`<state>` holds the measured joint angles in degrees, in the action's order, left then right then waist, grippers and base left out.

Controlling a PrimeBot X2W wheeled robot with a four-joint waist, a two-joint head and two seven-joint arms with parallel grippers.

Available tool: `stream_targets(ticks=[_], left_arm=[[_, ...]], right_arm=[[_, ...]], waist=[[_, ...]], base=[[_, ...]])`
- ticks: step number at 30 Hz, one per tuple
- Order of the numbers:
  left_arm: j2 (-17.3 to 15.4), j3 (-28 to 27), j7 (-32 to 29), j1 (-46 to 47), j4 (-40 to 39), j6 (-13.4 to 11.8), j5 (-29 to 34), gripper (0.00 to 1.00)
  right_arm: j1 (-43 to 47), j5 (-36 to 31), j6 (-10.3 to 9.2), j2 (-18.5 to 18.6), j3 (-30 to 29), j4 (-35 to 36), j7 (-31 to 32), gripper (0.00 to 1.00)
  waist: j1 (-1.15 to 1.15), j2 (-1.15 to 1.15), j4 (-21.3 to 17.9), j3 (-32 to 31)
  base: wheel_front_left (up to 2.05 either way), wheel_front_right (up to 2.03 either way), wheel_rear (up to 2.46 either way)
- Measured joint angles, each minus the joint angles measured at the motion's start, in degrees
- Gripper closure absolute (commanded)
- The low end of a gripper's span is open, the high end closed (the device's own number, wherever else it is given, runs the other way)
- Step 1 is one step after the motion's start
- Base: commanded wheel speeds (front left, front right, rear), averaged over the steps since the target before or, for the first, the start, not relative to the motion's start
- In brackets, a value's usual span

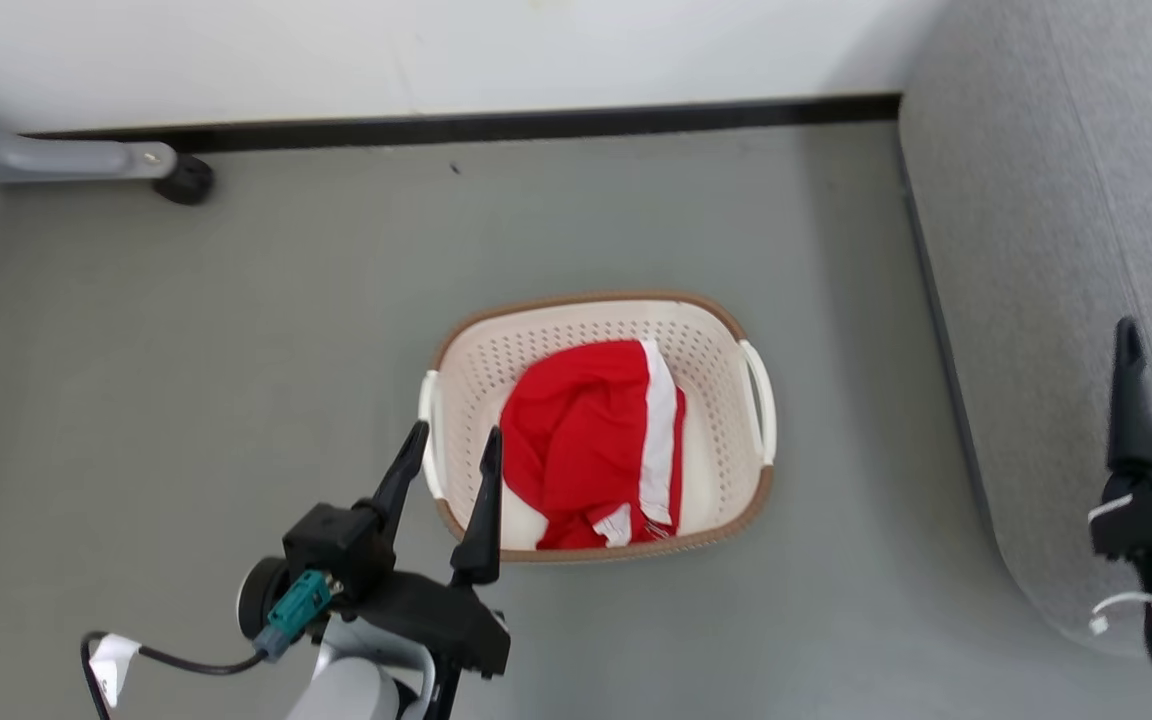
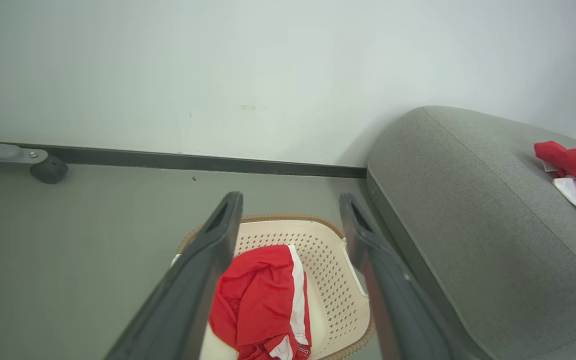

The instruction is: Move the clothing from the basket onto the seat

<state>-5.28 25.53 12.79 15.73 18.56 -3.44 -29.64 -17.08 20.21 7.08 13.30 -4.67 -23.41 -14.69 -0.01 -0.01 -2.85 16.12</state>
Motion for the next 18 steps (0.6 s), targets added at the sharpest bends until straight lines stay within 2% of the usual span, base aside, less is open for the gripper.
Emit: stream_targets(ticks=[7,18], left_arm=[[-0.1,-1.0,0.5,-3.4,2.9,0.0,-1.3,0.0],[-1.4,-3.3,1.2,-5.8,4.9,-0.1,-1.3,0.0]], right_arm=[[6.2,-0.4,0.0,-2.2,4.4,-0.8,0.0,0.0],[10.6,-1.2,0.0,-6.2,6.8,-1.0,0.0,0.0]], waist=[[0.0,0.01,4.6,-5.8],[0.01,0.0,10.4,-12.8]], base=[[0.0,0.0,0.0],[0.0,0.0,0.0]])
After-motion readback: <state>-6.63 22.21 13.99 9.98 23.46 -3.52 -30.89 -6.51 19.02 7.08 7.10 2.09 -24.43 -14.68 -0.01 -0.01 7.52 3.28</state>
